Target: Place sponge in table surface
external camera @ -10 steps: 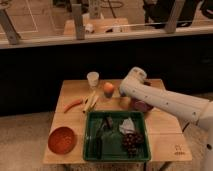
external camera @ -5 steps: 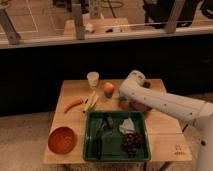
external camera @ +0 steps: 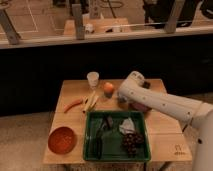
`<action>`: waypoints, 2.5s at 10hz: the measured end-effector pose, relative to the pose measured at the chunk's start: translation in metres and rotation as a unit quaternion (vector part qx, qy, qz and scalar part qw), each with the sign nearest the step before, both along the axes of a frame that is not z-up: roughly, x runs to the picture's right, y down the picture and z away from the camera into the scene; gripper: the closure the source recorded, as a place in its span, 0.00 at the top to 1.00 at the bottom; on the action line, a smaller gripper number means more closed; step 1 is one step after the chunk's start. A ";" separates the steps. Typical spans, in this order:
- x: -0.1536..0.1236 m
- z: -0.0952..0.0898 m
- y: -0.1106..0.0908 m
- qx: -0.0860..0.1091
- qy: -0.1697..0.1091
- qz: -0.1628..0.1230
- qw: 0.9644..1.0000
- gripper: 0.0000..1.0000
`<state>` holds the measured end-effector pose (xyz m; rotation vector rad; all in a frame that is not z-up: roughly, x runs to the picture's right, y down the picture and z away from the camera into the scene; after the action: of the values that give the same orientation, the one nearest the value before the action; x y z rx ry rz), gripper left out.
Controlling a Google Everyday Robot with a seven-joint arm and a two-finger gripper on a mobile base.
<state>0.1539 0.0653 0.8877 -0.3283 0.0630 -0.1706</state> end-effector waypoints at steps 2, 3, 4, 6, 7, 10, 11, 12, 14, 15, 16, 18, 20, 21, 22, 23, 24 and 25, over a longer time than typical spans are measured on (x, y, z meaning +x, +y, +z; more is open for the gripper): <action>0.000 0.004 0.003 -0.009 -0.002 0.006 1.000 0.35; -0.003 0.008 0.003 -0.013 -0.006 0.008 1.000 0.46; -0.004 0.010 0.005 -0.019 -0.008 0.010 1.000 0.58; -0.006 0.013 0.006 -0.024 -0.013 0.011 1.000 0.75; -0.007 0.014 0.006 -0.026 -0.014 0.011 0.999 0.79; -0.007 0.016 0.006 -0.031 -0.019 0.013 0.999 0.80; -0.007 0.016 0.006 -0.031 -0.020 0.014 0.999 0.80; -0.006 0.017 0.006 -0.031 -0.020 0.015 0.999 0.80; -0.005 0.017 0.007 -0.030 -0.021 0.017 0.999 0.80; -0.004 0.016 0.006 -0.028 -0.022 0.019 0.999 0.80; -0.003 0.016 0.006 -0.027 -0.022 0.020 0.999 0.80; 0.002 0.010 0.000 -0.020 -0.023 0.025 0.999 0.80; 0.013 -0.003 -0.012 -0.008 -0.020 0.033 0.999 0.80; 0.022 -0.013 -0.018 0.000 -0.017 0.039 0.999 0.80; 0.028 -0.019 -0.022 0.005 -0.015 0.042 0.999 0.80; 0.034 -0.025 -0.025 0.010 -0.012 0.046 0.999 0.80; 0.039 -0.031 -0.028 0.016 -0.010 0.051 0.999 0.80; 0.040 -0.036 -0.031 0.021 -0.009 0.054 0.998 0.80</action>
<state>0.1938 0.0347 0.8519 -0.2881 0.0318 -0.0653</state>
